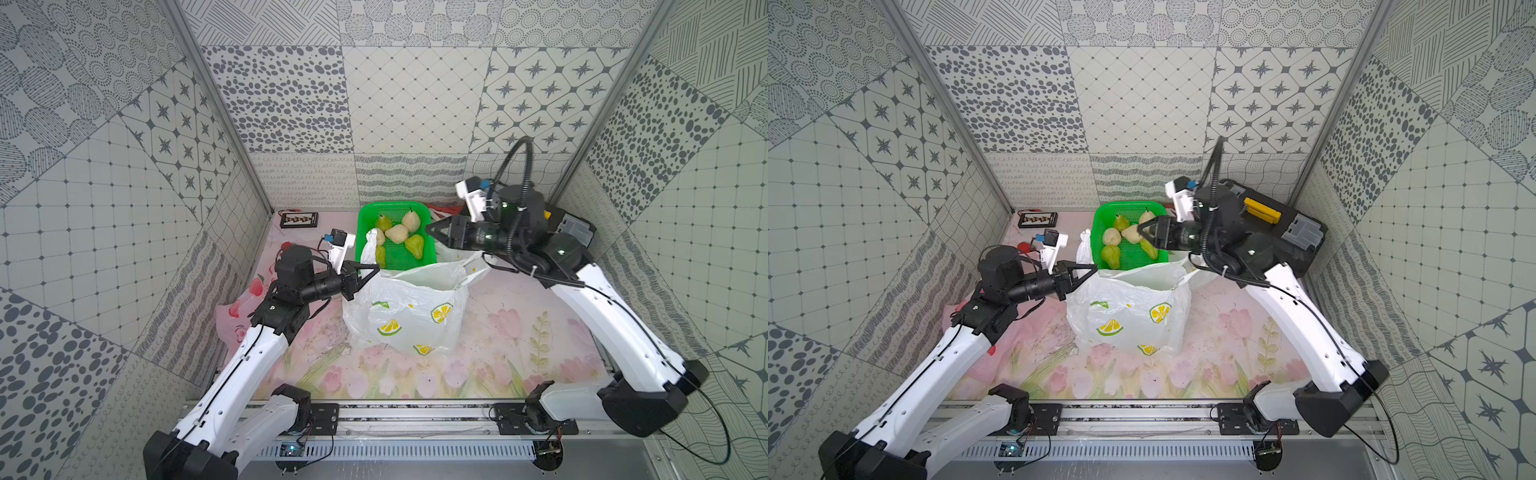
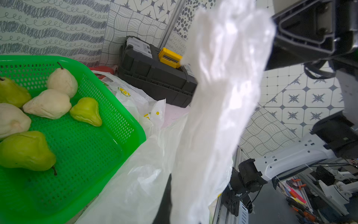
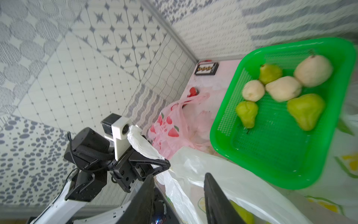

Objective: Place the pears into plastic bags & tie knots
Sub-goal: Tie the plastic bag at the center of the board.

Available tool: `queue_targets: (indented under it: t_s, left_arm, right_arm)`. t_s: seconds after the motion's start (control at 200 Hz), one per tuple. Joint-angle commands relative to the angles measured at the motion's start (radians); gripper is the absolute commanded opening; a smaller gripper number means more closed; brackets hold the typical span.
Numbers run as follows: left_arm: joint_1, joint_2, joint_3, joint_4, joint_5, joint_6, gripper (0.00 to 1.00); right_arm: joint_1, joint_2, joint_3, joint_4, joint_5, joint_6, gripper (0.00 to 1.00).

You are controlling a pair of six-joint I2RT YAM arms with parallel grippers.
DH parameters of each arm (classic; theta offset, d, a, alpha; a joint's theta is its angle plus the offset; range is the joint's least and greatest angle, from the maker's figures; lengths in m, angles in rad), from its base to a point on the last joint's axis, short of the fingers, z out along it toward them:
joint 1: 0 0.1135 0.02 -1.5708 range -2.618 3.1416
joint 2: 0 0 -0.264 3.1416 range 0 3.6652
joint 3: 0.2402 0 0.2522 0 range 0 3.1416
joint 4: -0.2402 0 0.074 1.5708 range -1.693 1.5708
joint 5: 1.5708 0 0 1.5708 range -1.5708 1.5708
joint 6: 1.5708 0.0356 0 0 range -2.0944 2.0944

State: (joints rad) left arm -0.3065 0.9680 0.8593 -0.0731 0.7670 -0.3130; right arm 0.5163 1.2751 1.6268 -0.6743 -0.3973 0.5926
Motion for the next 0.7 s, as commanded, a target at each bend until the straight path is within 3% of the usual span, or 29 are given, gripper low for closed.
queue_targets:
  t_s: [0.0,0.15,0.285,0.365,0.45,0.505,0.695]
  left_arm:
    - [0.016,0.063,0.09,-0.207,-0.155,0.043,0.0]
    - [0.032,0.103,0.142,-0.258,-0.152,0.048,0.0]
    - [0.033,0.106,0.15,-0.263,-0.155,0.051,0.0]
    - [0.033,0.109,0.147,-0.265,-0.144,0.045,0.0]
    - [0.033,0.108,0.14,-0.26,-0.138,0.031,0.0]
    - [0.033,0.106,0.138,-0.265,-0.146,0.025,0.0]
    - [0.033,0.06,0.125,-0.282,-0.158,0.032,0.0]
  right_arm:
    - [-0.122,-0.129,-0.079,-0.078,-0.027,-0.057,0.52]
    - [-0.286,-0.261,-0.329,-0.074,-0.038,-0.087,0.58]
    - [-0.288,-0.355,-0.57,0.097,-0.06,-0.07,0.62]
    - [-0.214,-0.393,-0.674,0.249,-0.059,-0.08,0.64]
    - [-0.047,-0.421,-0.768,0.439,0.084,-0.123,0.65]
    - [0.012,-0.417,-0.819,0.564,0.11,-0.12,0.67]
    - [0.072,-0.321,-0.873,0.801,0.17,-0.115,0.7]
